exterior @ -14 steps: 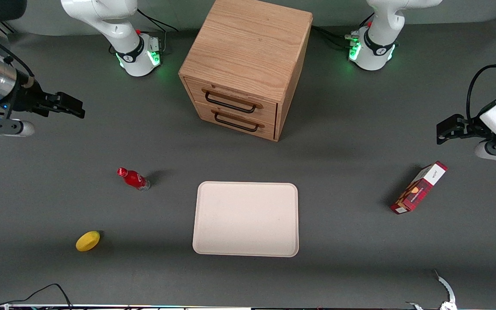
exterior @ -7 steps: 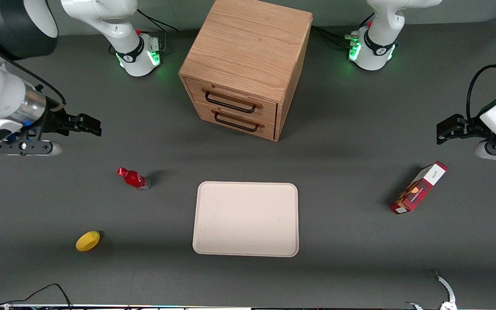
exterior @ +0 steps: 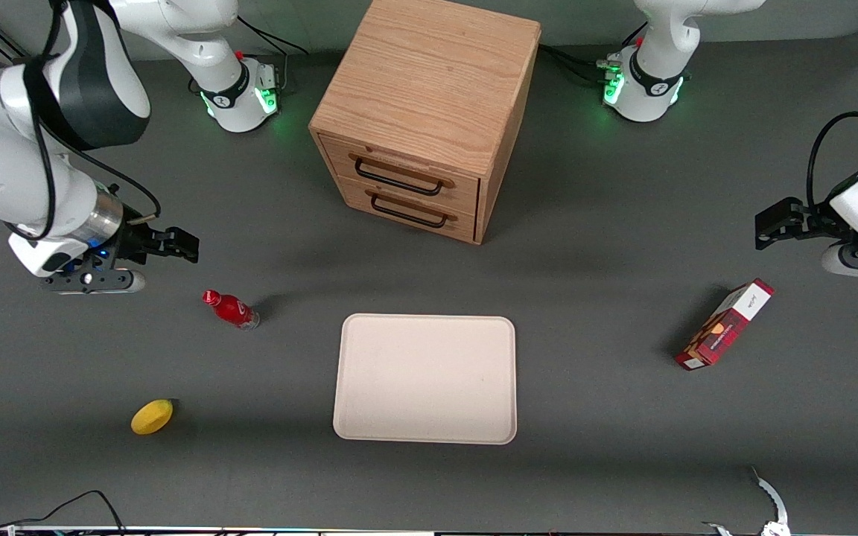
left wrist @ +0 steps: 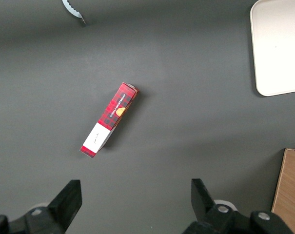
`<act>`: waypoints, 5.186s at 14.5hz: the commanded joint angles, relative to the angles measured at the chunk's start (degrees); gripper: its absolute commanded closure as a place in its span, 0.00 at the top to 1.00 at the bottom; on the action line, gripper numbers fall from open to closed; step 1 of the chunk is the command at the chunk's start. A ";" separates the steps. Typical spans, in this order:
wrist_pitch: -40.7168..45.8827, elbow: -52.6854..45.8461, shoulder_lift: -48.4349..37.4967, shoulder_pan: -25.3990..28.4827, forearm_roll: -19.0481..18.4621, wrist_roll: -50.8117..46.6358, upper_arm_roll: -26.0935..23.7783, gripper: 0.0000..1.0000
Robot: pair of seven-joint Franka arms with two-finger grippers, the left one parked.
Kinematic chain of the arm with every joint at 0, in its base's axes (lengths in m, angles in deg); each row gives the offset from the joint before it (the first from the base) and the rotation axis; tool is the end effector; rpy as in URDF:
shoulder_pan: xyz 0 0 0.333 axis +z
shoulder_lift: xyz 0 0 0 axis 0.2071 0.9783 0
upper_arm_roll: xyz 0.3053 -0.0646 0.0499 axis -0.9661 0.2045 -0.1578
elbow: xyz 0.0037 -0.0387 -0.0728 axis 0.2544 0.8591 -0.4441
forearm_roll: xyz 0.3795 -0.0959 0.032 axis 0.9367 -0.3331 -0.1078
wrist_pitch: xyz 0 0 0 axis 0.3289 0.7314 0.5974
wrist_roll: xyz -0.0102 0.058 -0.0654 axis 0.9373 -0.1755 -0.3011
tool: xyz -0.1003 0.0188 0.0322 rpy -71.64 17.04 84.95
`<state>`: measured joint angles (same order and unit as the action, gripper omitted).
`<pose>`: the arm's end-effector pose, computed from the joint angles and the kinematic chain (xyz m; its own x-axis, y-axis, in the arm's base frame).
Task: Place coke bottle on tray
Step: 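Move the open right gripper toward the red Coca-Cola bottle, then lower the right gripper around the bottle's neck and close it, then lift the bottle and pull it back toward the right arm's base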
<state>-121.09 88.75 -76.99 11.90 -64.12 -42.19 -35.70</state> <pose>0.5689 0.0866 0.4796 0.9987 0.0040 -0.0504 0.0044 -1.0000 0.0079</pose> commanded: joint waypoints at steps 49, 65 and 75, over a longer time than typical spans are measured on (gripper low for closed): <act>-24.23 14.96 3.99 -1.71 -6.91 6.42 -0.60 0.00; 19.05 -9.40 -5.95 -1.62 -1.28 9.24 -0.60 0.00; 15.45 -17.03 3.79 -0.30 -1.02 -14.21 -13.86 0.00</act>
<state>-106.25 77.26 -77.61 11.54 -65.60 -51.45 -47.72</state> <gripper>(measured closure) 0.683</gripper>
